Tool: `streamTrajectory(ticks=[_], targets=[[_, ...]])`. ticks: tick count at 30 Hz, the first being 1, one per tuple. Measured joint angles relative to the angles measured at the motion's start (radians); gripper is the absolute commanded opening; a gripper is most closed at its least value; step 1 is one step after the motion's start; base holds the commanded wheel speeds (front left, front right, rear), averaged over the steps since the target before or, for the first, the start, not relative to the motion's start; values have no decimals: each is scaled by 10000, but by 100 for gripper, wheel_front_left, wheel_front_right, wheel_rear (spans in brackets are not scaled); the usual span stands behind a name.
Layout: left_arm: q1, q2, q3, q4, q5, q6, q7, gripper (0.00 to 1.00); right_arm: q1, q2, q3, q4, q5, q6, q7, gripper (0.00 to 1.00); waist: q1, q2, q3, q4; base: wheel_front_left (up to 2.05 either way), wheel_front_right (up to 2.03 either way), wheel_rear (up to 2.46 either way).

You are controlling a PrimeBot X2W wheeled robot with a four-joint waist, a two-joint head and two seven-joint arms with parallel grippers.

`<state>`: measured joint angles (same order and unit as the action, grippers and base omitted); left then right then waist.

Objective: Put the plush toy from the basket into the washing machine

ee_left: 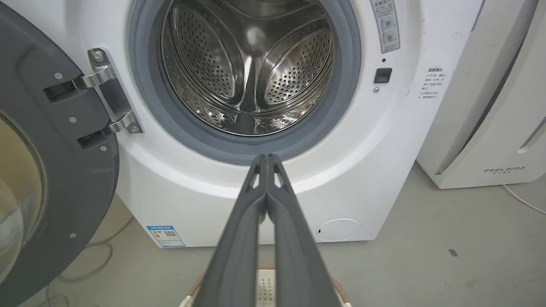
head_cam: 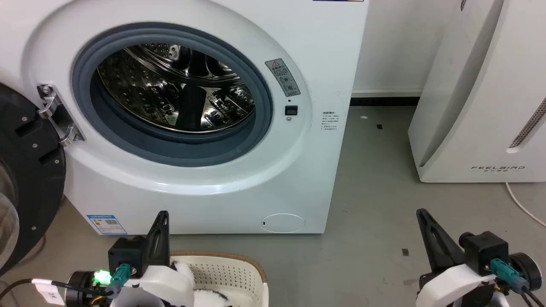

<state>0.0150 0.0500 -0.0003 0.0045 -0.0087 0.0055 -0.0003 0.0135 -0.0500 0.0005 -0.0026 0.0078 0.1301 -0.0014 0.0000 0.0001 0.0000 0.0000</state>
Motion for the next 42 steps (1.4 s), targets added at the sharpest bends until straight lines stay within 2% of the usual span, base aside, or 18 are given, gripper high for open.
streamTrajectory(ticks=[24,25,42], targets=[[0,0,-2,0,0,0,0,0,0,0,-2,0,0,0,0,0,0,0,0,0,0,0,0],[2,0,-4,0,-4,6,0,100,2,0,-4,0,4,0,0,100,0,0,0,0,0,0,0],[-128,0,-176,633,-38,105,-257,100,5,0,-205,-136,462,0,-257,100,0,0,251,-13,0,0,0]])
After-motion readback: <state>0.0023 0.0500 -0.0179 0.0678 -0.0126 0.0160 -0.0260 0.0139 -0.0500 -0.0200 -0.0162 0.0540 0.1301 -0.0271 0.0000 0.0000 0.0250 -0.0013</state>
